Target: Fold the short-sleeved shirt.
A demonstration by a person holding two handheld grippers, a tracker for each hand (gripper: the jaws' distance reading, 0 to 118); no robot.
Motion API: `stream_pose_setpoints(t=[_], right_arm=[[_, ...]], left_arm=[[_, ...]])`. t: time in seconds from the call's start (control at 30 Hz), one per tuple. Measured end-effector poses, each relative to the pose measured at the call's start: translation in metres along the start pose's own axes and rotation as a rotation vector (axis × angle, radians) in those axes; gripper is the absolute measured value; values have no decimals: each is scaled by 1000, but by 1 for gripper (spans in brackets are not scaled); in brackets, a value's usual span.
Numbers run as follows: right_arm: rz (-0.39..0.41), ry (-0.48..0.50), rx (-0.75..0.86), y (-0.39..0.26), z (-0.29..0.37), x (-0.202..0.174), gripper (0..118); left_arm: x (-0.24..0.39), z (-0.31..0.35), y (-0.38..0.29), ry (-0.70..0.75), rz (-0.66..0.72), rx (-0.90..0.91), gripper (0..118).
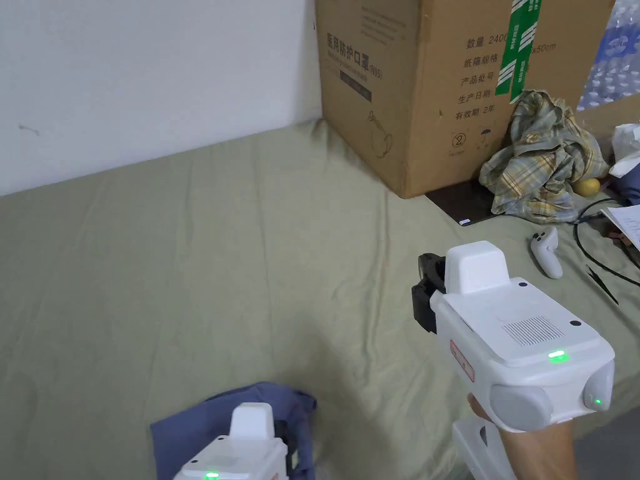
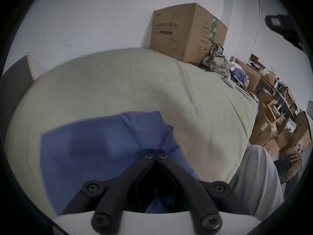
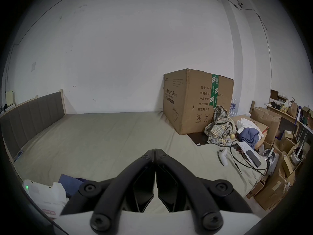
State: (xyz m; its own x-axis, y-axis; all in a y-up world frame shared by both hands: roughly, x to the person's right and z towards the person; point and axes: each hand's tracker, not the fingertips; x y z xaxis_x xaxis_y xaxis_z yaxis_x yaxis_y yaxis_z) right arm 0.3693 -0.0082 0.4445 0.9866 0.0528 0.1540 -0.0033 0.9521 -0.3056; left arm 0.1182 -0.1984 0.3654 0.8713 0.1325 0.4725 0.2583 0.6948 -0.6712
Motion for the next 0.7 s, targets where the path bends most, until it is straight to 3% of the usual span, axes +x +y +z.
stream_pose_setpoints(t=[0.1,0.3,0.5,0.7], right_arm=[[-4,-8,-8,-2,0,4,0],[-3,-15,-6,-2,7,5,0],[-7,-4,17,4,12,1,0],[-9,23,65,16,15,-16,0]], left_arm=[[6,-26,-10,43,6,-96,0],[7,-17,-4,44,21,-60,0],[-7,47,24,55,-25,198,0],[-42,125,70,165,-17,426,0]])
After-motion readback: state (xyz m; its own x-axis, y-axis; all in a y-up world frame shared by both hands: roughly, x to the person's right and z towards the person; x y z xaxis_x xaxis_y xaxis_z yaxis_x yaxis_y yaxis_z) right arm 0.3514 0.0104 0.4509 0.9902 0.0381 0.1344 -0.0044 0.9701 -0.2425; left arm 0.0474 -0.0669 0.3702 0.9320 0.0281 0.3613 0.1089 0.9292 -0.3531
